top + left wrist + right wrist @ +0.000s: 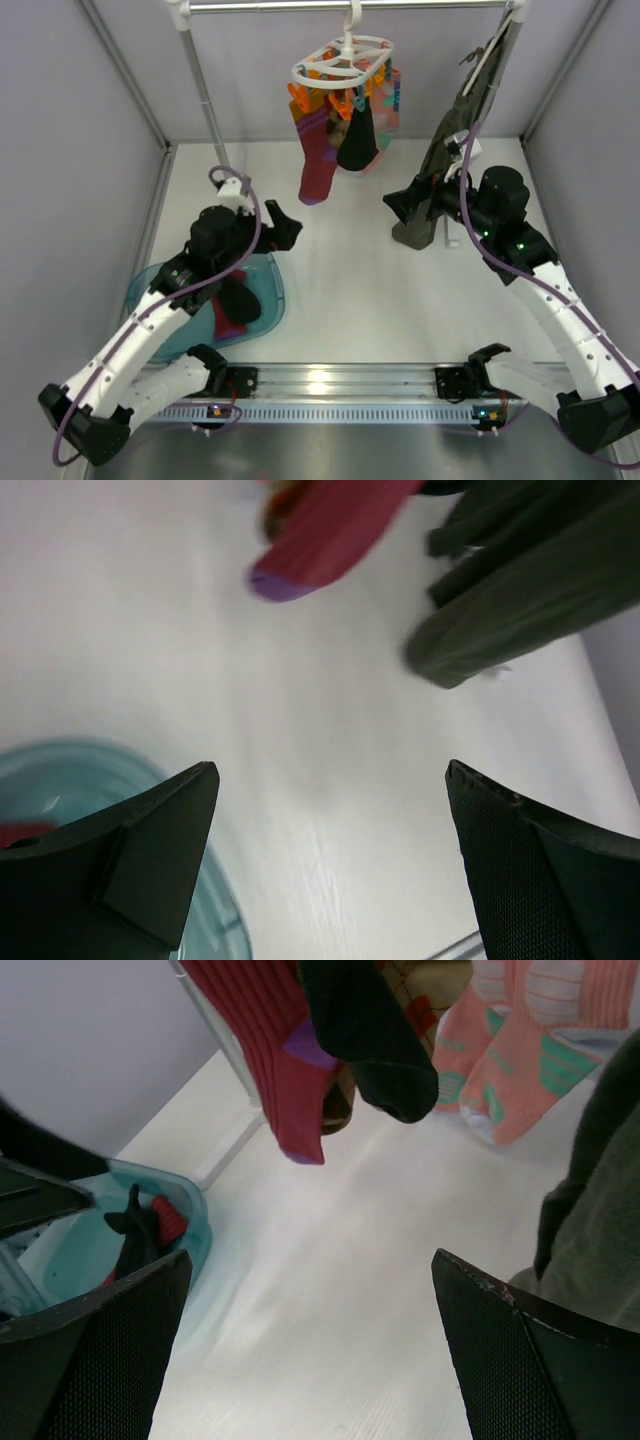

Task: Remove the socks clipped to the hanger

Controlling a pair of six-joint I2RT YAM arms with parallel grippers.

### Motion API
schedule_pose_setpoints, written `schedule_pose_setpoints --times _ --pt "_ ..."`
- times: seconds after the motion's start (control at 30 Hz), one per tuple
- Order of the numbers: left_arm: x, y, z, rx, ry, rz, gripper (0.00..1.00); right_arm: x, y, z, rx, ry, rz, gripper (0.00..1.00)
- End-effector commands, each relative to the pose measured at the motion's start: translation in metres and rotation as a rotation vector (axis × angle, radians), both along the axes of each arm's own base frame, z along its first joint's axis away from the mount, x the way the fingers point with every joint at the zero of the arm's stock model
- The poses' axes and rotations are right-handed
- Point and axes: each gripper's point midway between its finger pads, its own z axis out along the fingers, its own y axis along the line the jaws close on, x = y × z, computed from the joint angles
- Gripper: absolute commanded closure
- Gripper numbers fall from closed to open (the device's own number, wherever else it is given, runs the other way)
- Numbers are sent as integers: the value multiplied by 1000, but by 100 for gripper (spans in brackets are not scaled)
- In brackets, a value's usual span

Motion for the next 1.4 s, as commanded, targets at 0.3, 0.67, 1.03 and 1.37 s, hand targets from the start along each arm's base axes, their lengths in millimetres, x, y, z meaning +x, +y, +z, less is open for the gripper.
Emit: schedule_pose_setpoints --times 0.3,0.67,1.03,1.37 --pt "145 -57 104 10 -620 -258 2 -48 11 59 117 -209 187 1" --pt "182 -74 100 -9 -700 -543 8 -55 15 56 105 -234 234 1" --pt "176 -82 108 -71 -750 -532 94 -42 21 45 100 -199 238 1" --pt "113 -108 122 -30 -811 -288 100 -80 15 103 233 -297 278 1"
